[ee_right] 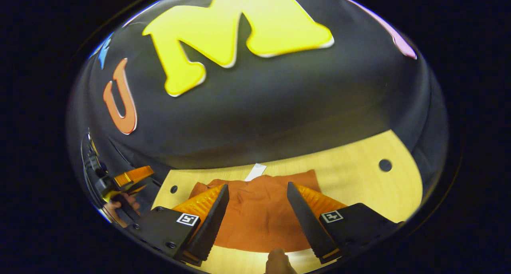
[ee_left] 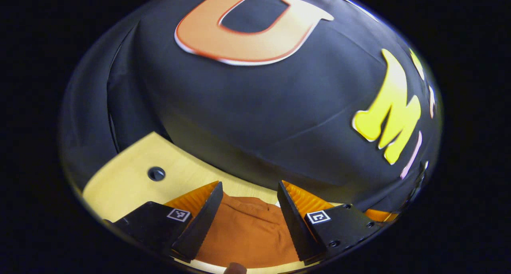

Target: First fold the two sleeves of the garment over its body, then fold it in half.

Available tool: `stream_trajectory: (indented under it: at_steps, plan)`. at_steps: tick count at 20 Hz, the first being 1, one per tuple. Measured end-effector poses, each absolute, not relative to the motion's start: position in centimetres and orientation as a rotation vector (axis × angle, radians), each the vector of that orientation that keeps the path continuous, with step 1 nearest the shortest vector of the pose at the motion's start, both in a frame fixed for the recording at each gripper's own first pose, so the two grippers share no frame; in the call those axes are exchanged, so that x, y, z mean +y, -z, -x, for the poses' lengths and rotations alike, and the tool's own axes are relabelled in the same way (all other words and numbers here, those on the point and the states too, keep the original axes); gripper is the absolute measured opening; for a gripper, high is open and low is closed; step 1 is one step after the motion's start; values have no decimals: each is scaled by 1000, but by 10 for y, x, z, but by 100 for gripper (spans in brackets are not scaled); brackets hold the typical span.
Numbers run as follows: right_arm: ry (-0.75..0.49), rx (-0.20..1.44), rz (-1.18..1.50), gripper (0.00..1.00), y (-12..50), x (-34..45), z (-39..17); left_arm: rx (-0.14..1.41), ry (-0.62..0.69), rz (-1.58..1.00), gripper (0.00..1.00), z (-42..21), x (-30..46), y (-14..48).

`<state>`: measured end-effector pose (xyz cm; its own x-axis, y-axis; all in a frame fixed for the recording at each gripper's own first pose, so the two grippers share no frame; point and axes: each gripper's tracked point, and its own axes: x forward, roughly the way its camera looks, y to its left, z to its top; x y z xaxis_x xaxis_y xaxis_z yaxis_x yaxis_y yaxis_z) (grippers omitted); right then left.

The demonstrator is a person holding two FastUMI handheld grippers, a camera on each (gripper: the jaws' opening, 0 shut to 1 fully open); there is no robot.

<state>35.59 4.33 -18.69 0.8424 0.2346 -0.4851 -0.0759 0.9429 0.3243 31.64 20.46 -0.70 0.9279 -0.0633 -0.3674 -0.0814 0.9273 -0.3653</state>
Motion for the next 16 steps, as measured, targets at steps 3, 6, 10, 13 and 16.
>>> stream_trajectory:
  at_steps: [3, 6, 10, 13, 16]
  plan:
    - [-123, 436, -194, 98, 160, 49, -340, 334, -40, 222, 98, -272, 193, -21]
    - [-107, 345, -115, 98, 133, 50, -316, 287, -62, 113, 98, -222, 173, -41]
    - [-42, 228, -24, 98, 117, 56, -279, 211, -73, 49, 98, -152, 133, -65]
    - [-63, 152, 16, 98, 117, 65, -241, 183, -71, 5, 98, -99, 108, -65]
    - [-69, 143, 42, 95, 134, 59, -186, 198, -70, 6, 98, -55, 96, -44]
